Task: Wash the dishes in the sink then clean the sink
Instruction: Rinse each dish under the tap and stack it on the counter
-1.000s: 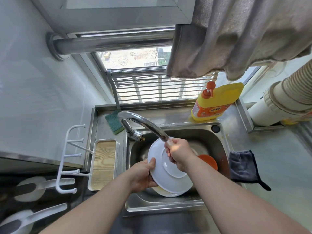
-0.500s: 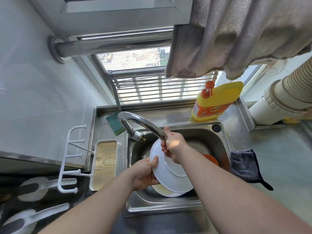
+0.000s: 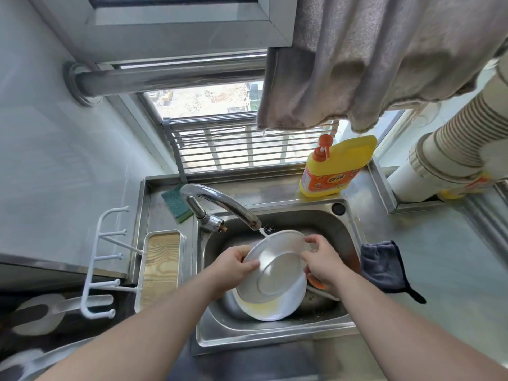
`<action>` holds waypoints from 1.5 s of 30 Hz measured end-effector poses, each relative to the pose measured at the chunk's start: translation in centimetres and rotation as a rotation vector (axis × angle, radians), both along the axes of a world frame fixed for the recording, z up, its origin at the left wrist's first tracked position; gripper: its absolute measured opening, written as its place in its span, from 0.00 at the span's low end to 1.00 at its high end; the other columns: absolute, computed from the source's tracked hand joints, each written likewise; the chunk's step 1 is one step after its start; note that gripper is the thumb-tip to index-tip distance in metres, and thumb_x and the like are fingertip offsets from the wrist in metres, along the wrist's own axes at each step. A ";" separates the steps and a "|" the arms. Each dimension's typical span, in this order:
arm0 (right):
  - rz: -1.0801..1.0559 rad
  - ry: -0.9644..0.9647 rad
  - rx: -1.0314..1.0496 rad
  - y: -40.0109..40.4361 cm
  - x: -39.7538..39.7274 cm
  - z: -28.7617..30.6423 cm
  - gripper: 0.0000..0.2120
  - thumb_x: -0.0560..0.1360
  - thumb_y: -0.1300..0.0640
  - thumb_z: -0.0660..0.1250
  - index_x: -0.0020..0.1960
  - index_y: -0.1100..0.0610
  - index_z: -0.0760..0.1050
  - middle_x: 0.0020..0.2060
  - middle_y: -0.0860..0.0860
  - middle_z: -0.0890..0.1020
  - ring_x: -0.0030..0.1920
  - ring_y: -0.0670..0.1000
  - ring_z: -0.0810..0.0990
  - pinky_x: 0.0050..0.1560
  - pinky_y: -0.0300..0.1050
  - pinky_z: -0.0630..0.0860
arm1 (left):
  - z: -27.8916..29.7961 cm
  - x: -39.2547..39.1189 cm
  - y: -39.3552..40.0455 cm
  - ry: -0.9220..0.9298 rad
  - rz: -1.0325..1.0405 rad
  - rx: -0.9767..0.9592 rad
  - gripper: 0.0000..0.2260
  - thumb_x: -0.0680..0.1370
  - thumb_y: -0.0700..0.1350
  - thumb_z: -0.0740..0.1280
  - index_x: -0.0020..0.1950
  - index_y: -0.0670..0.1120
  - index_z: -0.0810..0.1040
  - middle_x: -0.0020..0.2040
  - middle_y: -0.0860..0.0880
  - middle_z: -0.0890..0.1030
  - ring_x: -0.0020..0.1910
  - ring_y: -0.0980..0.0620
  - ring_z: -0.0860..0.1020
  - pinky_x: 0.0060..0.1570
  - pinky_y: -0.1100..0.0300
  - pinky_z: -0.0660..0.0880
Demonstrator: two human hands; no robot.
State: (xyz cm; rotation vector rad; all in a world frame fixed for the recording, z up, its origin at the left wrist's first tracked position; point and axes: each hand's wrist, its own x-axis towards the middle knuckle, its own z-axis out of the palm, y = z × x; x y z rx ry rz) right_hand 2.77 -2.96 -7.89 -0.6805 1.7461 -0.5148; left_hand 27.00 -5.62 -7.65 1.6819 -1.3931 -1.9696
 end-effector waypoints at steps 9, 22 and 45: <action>0.090 0.028 0.063 1.9 -0.1 -1.9 0.28 0.80 0.50 0.70 0.77 0.51 0.67 0.60 0.53 0.78 0.55 0.54 0.81 0.59 0.55 0.81 | -1.5 2.4 0.8 0.012 0.461 0.129 0.11 0.89 0.45 0.58 0.59 0.43 0.79 0.53 0.41 0.82 0.50 0.45 0.80 0.49 0.52 0.78; 0.098 -0.046 0.046 1.9 1.7 -0.3 0.25 0.82 0.54 0.68 0.77 0.50 0.68 0.58 0.48 0.78 0.57 0.54 0.80 0.62 0.55 0.79 | -0.1 2.0 -2.2 -0.015 0.513 0.042 0.14 0.85 0.54 0.63 0.54 0.46 0.84 0.53 0.41 0.86 0.52 0.39 0.84 0.57 0.40 0.81; -0.630 -0.501 0.319 3.0 -2.5 1.9 0.24 0.76 0.73 0.53 0.70 0.61 0.68 0.61 0.66 0.80 0.56 0.69 0.83 0.42 0.64 0.85 | -0.6 -1.5 -0.6 -0.202 -0.253 -0.386 0.21 0.83 0.64 0.57 0.66 0.57 0.82 0.75 0.54 0.74 0.72 0.51 0.73 0.73 0.45 0.70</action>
